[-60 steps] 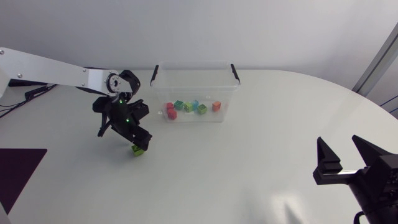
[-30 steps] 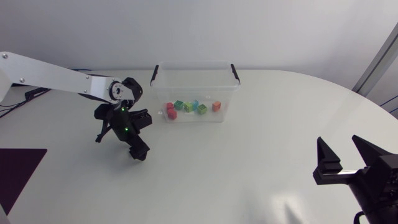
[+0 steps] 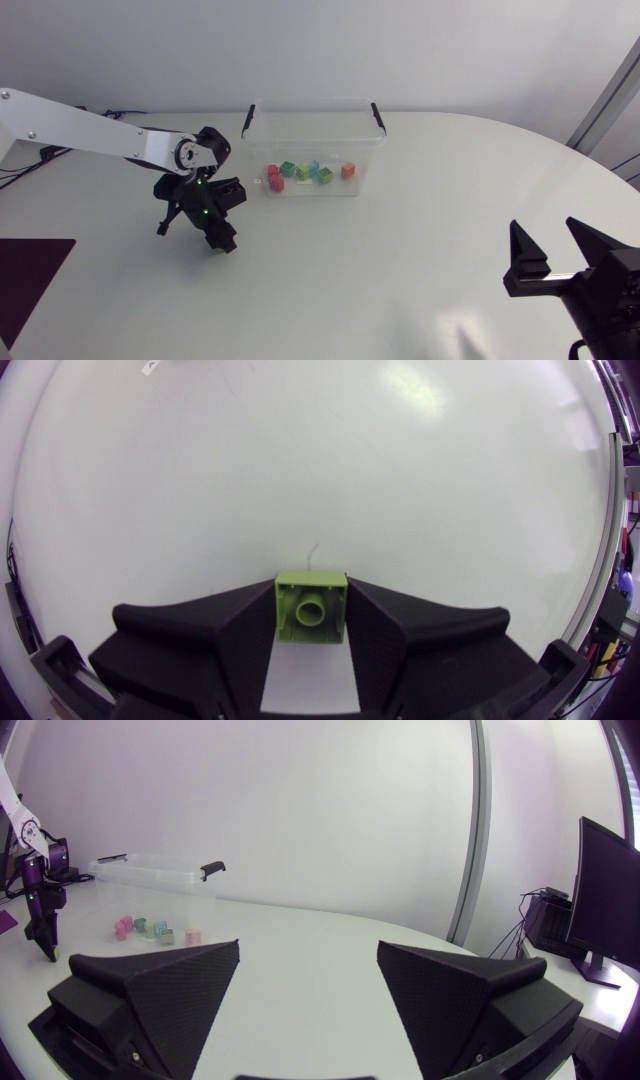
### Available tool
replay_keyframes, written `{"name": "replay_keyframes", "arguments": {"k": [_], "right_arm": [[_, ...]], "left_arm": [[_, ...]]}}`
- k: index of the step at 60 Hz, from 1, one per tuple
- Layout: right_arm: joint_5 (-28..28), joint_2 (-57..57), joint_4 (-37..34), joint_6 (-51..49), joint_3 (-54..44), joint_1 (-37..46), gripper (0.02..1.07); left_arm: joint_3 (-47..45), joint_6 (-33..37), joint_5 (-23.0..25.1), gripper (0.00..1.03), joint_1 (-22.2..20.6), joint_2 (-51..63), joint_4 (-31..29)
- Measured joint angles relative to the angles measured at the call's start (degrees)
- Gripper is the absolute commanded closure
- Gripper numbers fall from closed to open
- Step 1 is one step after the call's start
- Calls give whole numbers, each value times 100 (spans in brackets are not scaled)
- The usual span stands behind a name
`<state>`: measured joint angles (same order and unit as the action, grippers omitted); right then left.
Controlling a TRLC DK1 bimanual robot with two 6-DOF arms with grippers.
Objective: Place the duplo bricks in the container
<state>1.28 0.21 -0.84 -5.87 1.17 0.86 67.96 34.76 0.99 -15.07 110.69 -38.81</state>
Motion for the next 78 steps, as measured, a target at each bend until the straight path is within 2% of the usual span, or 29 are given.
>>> {"name": "replay_keyframes", "arguments": {"k": [20, 29, 37, 47, 61, 66, 78], "right_arm": [[0, 0, 0, 0, 0, 0, 7], [0, 0, 0, 2, 0, 0, 7], [0, 0, 0, 0, 0, 0, 7], [0, 0, 0, 0, 0, 0, 7], [0, 0, 0, 0, 0, 0, 7], [0, 0, 0, 2, 0, 0, 7], [0, 0, 0, 2, 0, 0, 7]], "left_arm": [[-146, 44, -20, 84, 28, -94, 98], [-138, 44, -44, 84, 66, -286, -367], [-59, 35, -44, 84, 26, -938, -721], [741, -52, -42, 84, -166, -1711, -1272], [2144, -581, -17, 84, -367, -1589, -1340], [2468, -892, 7, 84, -365, -1384, -1036], [2490, -1773, 24, 84, -286, -1049, 579]]}}
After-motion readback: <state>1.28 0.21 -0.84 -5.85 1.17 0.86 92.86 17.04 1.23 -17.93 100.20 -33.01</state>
